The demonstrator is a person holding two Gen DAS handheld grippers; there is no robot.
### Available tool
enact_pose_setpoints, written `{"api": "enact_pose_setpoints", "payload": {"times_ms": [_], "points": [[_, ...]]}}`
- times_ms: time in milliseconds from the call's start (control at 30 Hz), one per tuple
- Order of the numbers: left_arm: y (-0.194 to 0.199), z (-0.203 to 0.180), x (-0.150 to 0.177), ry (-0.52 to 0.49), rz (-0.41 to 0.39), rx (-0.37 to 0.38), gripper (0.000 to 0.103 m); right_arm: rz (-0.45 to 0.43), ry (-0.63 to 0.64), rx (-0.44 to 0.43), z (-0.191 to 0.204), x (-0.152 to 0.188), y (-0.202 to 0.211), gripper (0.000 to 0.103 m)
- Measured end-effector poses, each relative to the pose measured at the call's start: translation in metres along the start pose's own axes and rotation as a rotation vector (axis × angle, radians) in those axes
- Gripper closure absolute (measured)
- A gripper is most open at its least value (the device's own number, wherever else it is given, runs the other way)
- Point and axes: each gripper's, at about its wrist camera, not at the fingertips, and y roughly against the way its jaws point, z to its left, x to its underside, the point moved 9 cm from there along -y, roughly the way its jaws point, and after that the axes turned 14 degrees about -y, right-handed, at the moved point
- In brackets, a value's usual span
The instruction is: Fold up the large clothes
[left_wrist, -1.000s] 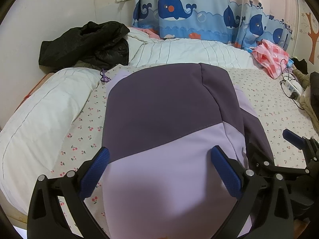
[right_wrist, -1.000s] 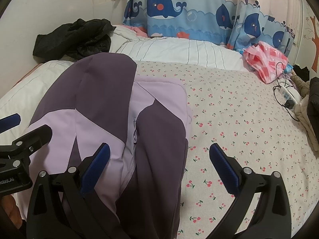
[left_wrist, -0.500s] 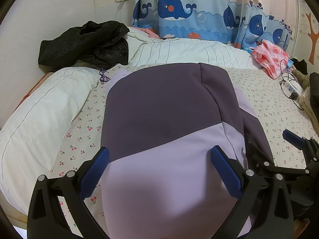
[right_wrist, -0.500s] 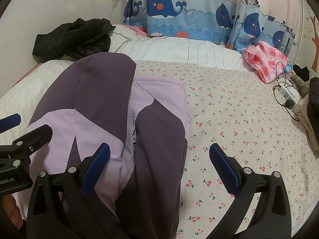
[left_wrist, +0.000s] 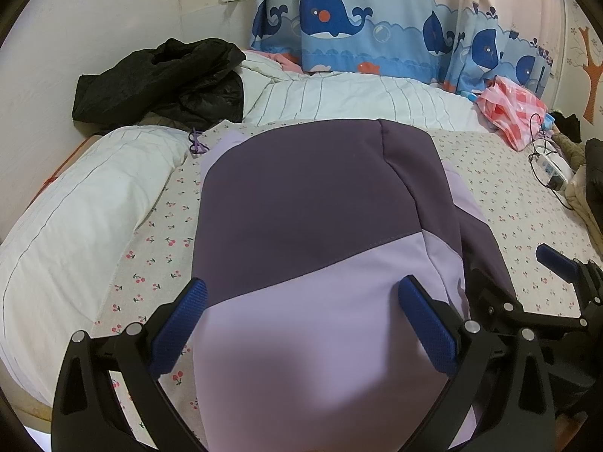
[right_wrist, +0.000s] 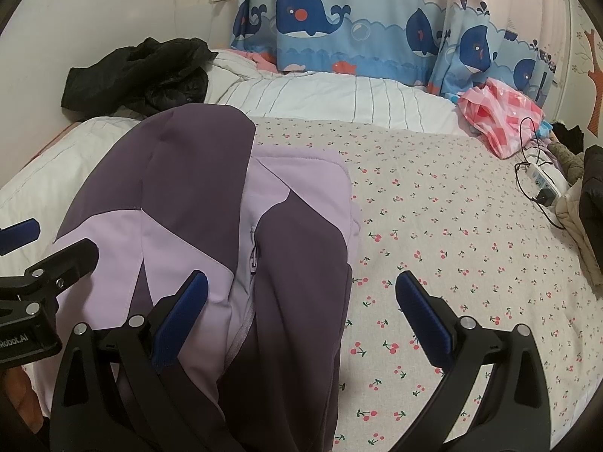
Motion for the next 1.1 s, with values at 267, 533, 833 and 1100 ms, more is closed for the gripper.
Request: {"api": "enact_pose_setpoints", "payload": {"times_ms": [267, 533, 833, 1100], "points": [[0.0006, -0.001, 0.0006, 0.001, -0.002, -0.001, 0.006, -0.03, 0.0, 0.0, 0.0006, -0.0044, 0.0059, 0.007], [0.0015, -0.0028, 0.0023, -0.001, -0.001, -0.001, 0.006, -0.014, -0.004, 0.0, 0.0, -0.0027, 0.0028, 0.007], [0.0016, -0.0025, 0.0037, -0.007, -0.001, 0.0, 0.006, -0.011, 0.004, 0.003, 0.0014, -0.0018, 0.0008, 0.007], [0.0013, 0.0017, 0.0026, -0.005, -0.005, -0.006, 0.006, -0.035, 0.001, -0.002, 0.0005, -0.0057, 0.0043, 0.007]]}}
